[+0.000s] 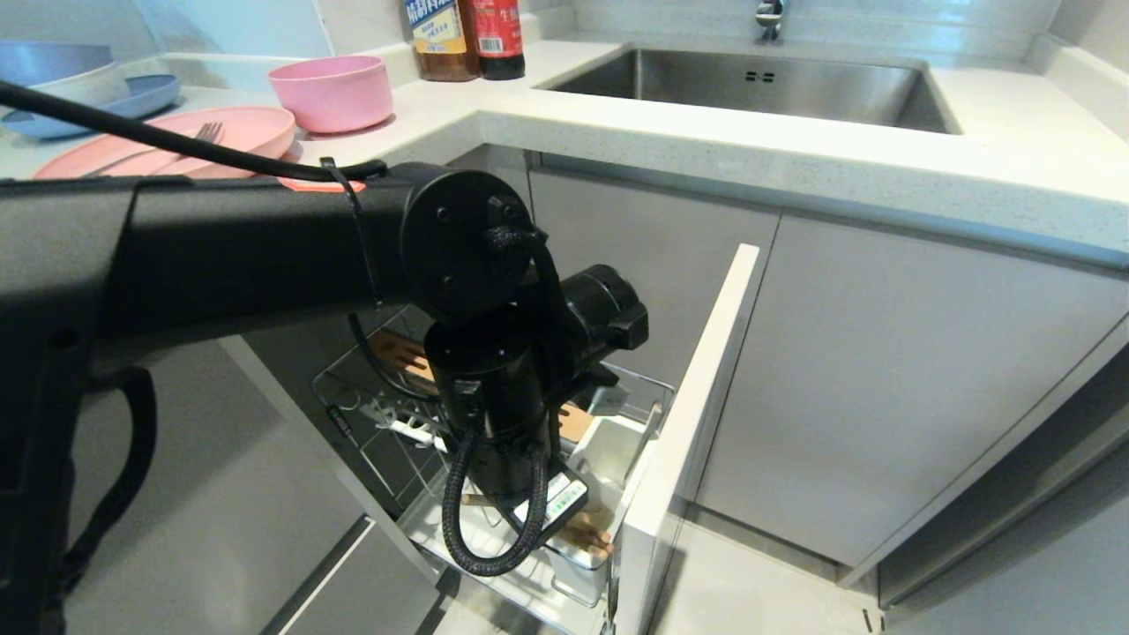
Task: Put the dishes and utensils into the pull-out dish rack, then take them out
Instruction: Pick up the chopsticks and place it in the cupboard
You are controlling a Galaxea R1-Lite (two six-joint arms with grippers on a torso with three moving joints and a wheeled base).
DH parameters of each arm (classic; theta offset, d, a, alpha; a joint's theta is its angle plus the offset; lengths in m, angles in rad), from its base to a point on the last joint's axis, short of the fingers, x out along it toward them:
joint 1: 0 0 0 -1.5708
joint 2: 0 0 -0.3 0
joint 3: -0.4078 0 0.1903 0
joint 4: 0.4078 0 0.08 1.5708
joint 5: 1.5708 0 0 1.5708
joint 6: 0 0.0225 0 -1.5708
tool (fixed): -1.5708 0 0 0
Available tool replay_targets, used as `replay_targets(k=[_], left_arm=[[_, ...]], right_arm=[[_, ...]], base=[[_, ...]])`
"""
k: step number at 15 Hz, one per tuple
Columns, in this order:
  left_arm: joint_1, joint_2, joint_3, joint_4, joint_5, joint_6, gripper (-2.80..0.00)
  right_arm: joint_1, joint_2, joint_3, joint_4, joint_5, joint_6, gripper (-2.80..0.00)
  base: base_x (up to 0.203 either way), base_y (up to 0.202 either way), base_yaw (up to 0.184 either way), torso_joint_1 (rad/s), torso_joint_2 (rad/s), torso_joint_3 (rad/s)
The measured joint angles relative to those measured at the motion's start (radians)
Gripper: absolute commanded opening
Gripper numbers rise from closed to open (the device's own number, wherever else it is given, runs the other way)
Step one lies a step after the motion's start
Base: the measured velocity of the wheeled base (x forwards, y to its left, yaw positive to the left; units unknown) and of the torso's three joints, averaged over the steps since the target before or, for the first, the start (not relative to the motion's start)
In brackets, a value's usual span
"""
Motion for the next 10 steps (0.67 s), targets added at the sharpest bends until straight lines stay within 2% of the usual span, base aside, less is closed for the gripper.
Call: replay_targets(k=[10], left_arm=[[-0.013,0.047,-0.002,-0.018,0.005,0.001,-2.80]], right_arm=[[0.000,0.000,0.000,0.000,0.000,0.000,-2.80]], base=[[0.000,0.000,0.000,0.000,0.00,0.000]])
